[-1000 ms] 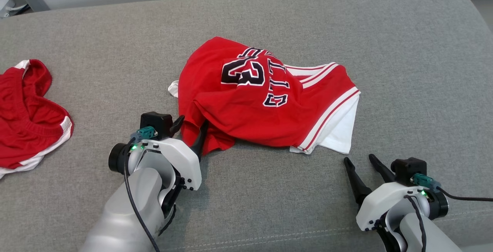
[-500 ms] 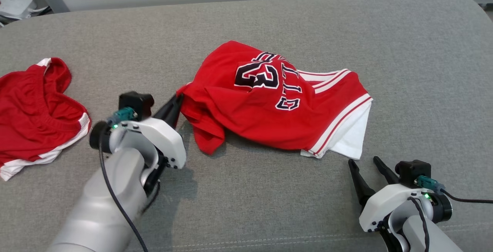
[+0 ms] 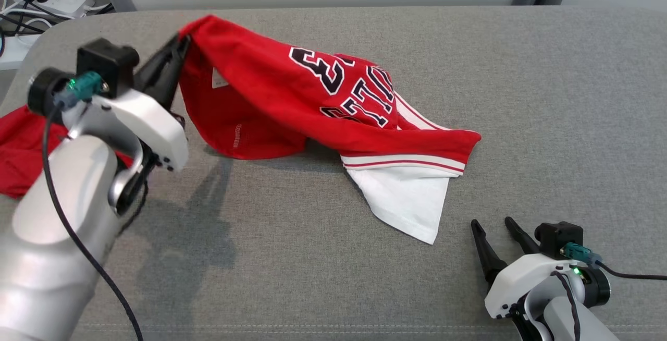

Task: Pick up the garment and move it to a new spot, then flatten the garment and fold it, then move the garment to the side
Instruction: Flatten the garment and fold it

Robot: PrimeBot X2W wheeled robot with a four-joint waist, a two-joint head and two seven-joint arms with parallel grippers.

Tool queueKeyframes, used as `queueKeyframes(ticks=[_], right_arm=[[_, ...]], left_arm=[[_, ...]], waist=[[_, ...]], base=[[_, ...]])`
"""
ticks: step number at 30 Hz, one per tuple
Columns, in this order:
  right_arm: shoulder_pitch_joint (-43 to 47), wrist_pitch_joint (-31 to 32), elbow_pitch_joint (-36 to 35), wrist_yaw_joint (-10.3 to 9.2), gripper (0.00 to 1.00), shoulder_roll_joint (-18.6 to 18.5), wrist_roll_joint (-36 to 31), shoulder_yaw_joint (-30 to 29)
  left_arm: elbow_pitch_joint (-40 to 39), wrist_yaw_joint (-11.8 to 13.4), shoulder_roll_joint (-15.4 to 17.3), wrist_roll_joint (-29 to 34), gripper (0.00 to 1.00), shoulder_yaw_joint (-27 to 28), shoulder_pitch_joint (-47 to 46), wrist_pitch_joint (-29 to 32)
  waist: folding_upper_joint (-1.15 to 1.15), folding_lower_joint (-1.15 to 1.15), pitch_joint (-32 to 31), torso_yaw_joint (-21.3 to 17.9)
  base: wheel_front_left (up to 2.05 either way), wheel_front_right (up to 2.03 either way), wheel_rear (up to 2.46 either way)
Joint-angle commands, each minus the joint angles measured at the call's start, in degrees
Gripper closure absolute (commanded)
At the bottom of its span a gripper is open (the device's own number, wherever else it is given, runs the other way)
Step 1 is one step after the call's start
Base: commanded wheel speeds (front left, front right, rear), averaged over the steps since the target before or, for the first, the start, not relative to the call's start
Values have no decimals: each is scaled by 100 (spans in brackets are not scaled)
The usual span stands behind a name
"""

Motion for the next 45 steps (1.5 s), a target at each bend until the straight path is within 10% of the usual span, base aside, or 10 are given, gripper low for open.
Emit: queueKeyframes(ticks=[1,12,19,41,42,45], right_arm=[[0,-35,-164,24,0,32,-2,110],[-128,-35,-567,24,0,-34,50,319],[-111,6,-658,24,0,-88,256,547],[-120,589,-395,24,0,-28,922,1522],[-131,651,-371,24,4,-40,923,1582],[-184,783,-295,24,74,-82,915,1701]], left_arm=[[-209,37,230,-86,100,142,227,63],[-136,484,122,-417,100,28,2087,-181],[164,644,-111,-434,0,226,2129,-648],[-143,515,-826,201,0,694,2206,-760],[-142,501,-840,232,0,717,2218,-760],[-158,461,-893,315,0,779,2241,-760]], waist=[[0,0,21,9],[0,0,79,202],[0,0,43,361],[0,0,184,546],[0,0,175,549],[0,0,157,556]], base=[[0,0,0],[0,0,0],[0,0,0],[0,0,0],[0,0,0],[0,0,0]])
